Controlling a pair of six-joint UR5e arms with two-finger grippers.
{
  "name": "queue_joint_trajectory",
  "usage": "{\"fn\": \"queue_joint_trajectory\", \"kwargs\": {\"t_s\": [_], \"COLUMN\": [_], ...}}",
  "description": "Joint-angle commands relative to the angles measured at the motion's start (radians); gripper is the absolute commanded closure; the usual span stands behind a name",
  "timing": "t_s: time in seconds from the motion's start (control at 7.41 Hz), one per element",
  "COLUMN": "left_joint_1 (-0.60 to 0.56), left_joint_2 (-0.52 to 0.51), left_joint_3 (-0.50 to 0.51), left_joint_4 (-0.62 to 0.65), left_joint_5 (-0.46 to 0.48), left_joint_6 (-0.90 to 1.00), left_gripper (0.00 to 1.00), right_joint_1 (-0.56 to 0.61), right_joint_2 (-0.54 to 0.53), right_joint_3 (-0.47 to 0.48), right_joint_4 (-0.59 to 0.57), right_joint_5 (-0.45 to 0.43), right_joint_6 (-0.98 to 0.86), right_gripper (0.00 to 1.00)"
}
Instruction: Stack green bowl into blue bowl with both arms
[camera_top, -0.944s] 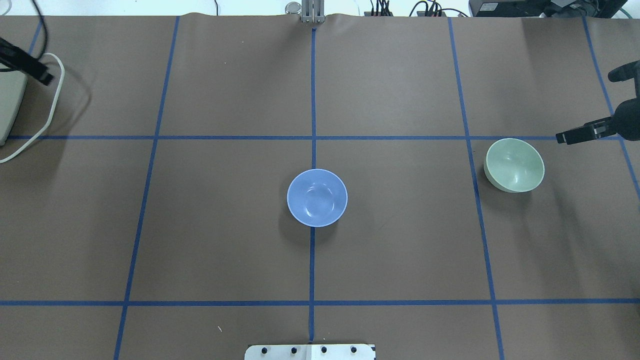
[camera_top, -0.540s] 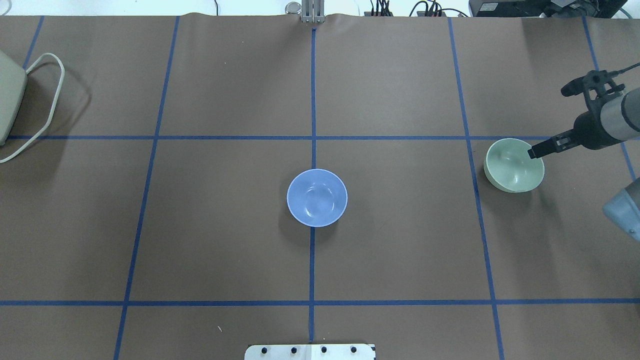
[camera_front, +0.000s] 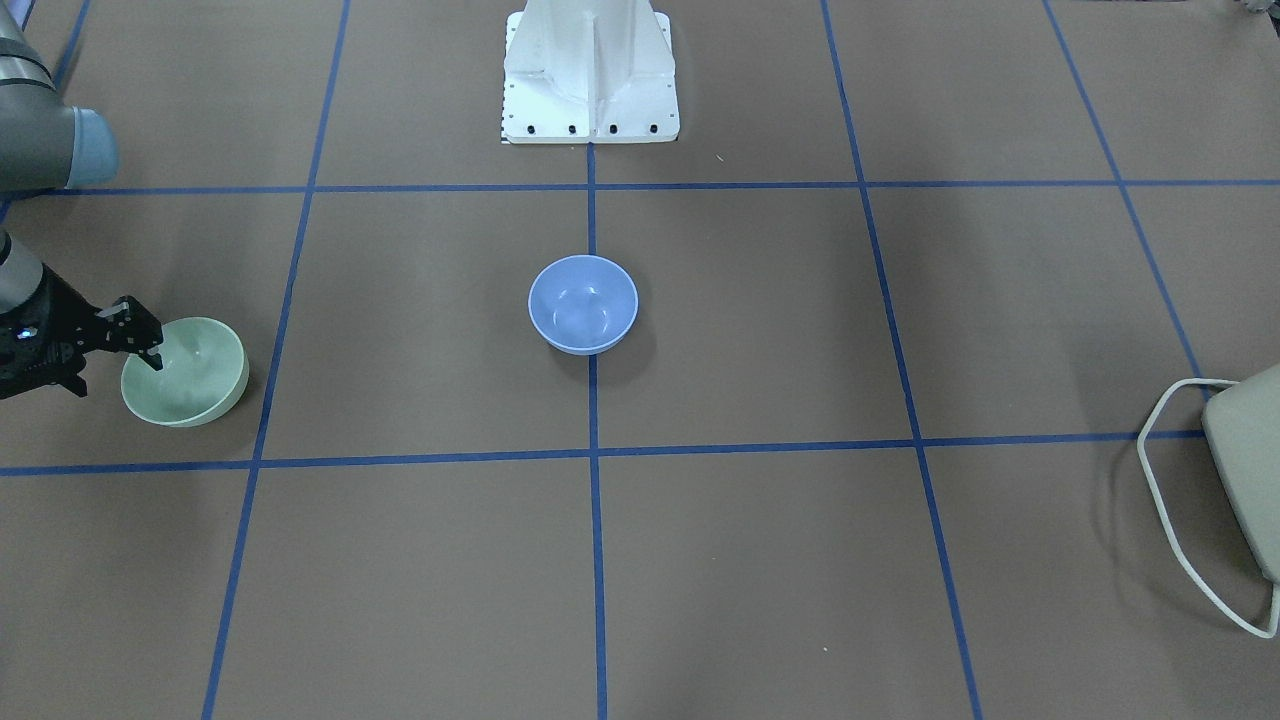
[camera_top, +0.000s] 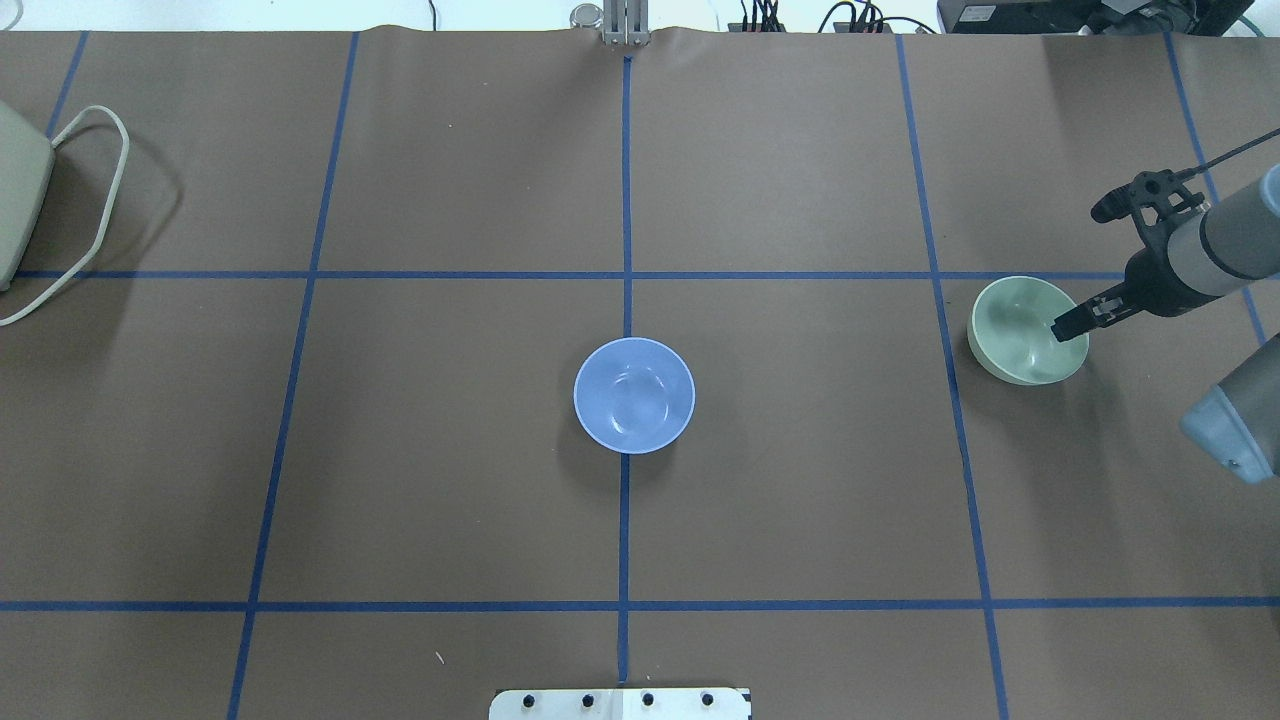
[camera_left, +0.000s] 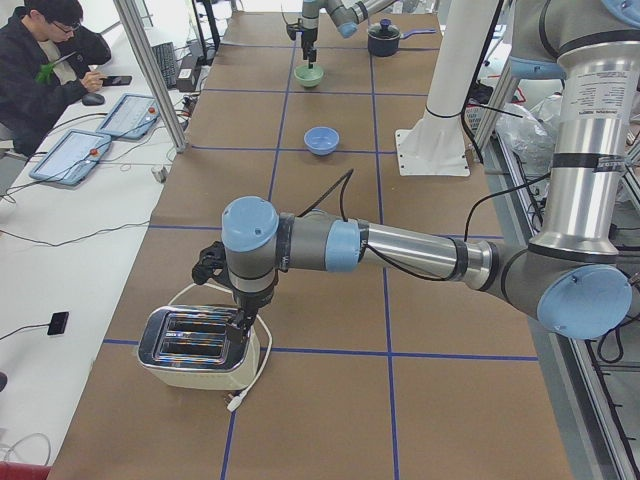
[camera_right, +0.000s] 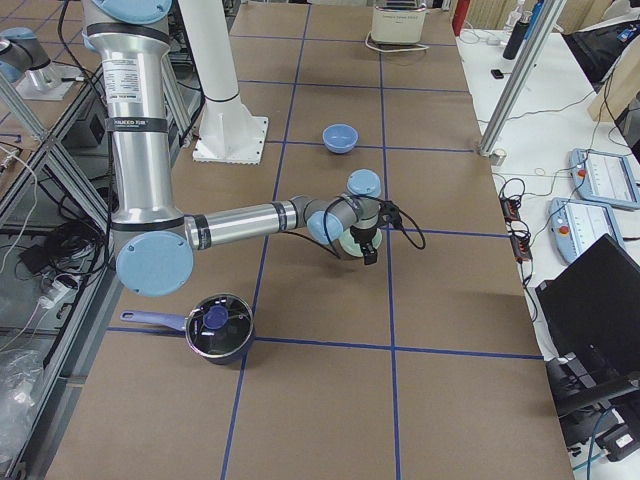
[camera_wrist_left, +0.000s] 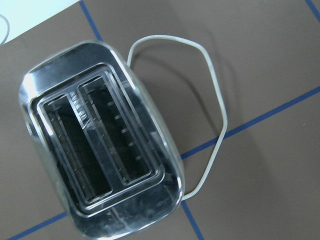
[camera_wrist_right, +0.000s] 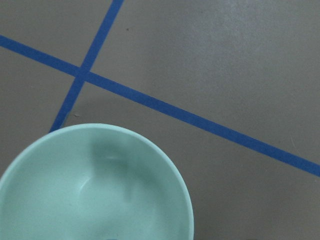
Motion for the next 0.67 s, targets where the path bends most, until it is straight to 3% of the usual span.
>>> {"fn": "queue_joint_trajectory", "kwargs": {"t_s": [0.0, 0.13, 0.27, 0.4, 0.54], "left_joint_1": [-0.003, -0.003, -0.003, -0.003, -0.003], "left_joint_2": [0.008, 0.008, 0.010, 0.012, 0.012], "left_joint_3": [0.000, 0.000, 0.000, 0.000, 0.000], "left_joint_4": [-0.002, -0.002, -0.003, -0.003, -0.003], "left_joint_5": [-0.001, -0.001, -0.001, -0.001, -0.001], "left_joint_6": [-0.001, -0.002, -0.001, -0.001, -0.001], "left_gripper": [0.02, 0.02, 0.02, 0.02, 0.02], "right_joint_1": [-0.001, -0.001, 0.001, 0.004, 0.006], "right_joint_2": [0.014, 0.015, 0.017, 0.017, 0.015], "right_joint_3": [-0.024, -0.015, -0.013, -0.012, -0.012], "right_joint_4": [0.004, -0.001, -0.001, 0.002, 0.002], "right_joint_5": [0.011, 0.011, 0.011, 0.011, 0.005], "right_joint_6": [0.000, 0.005, 0.008, 0.008, 0.008], "right_gripper": [0.56, 0.78, 0.91, 1.00, 1.00]}}
